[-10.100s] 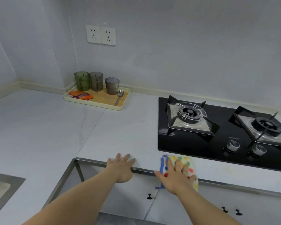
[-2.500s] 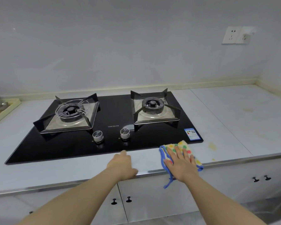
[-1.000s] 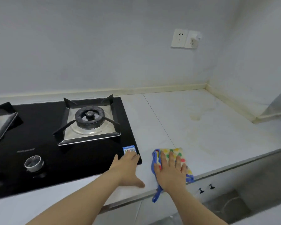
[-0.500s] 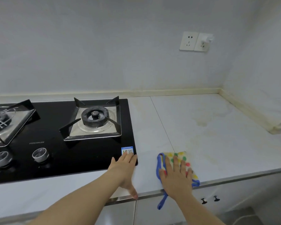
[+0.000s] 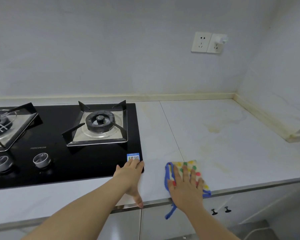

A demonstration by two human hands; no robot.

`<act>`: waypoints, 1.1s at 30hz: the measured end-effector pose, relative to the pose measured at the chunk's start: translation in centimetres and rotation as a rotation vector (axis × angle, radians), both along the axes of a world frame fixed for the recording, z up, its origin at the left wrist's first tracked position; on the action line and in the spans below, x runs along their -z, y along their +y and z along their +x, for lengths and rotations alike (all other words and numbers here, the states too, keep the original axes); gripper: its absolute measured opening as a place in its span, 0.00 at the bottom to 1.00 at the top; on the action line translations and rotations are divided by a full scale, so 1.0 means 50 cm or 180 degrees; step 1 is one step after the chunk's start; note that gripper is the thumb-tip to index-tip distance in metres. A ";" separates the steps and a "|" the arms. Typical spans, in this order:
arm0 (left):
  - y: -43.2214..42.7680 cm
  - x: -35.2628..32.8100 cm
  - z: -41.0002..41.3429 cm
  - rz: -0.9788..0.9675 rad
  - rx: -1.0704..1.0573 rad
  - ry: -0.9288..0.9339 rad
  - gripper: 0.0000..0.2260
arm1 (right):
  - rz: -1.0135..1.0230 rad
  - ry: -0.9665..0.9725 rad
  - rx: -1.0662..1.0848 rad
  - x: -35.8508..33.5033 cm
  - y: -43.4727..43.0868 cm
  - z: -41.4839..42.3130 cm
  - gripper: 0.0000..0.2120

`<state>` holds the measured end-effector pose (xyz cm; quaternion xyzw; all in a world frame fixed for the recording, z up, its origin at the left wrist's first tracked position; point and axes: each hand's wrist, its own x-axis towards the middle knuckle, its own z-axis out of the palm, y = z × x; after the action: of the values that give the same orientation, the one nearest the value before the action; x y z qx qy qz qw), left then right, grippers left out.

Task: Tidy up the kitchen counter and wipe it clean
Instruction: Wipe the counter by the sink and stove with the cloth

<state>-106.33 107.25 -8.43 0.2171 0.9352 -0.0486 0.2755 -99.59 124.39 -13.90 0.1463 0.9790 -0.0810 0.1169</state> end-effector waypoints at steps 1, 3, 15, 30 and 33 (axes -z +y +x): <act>0.001 -0.001 0.002 0.0002 -0.0007 0.0012 0.56 | -0.0024 0.0053 -0.0109 0.006 -0.015 0.000 0.37; 0.000 -0.002 0.002 -0.0007 -0.0023 0.0039 0.57 | -0.0007 0.0119 -0.0447 0.016 -0.027 0.004 0.44; -0.004 0.005 0.004 0.0085 -0.0085 0.0070 0.57 | -0.0034 0.0143 -0.0029 0.008 0.015 0.005 0.30; 0.089 0.021 0.017 0.0369 -0.0040 0.0391 0.34 | -0.0087 0.0197 0.0344 0.000 0.081 0.010 0.26; 0.133 0.041 0.017 0.0377 0.0235 0.0277 0.33 | 0.0124 0.0257 -0.0168 0.010 0.073 0.009 0.46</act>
<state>-105.50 113.90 -10.47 0.2650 0.9389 -0.0127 0.2192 -99.14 128.06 -14.40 0.1193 0.9878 -0.0646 0.0766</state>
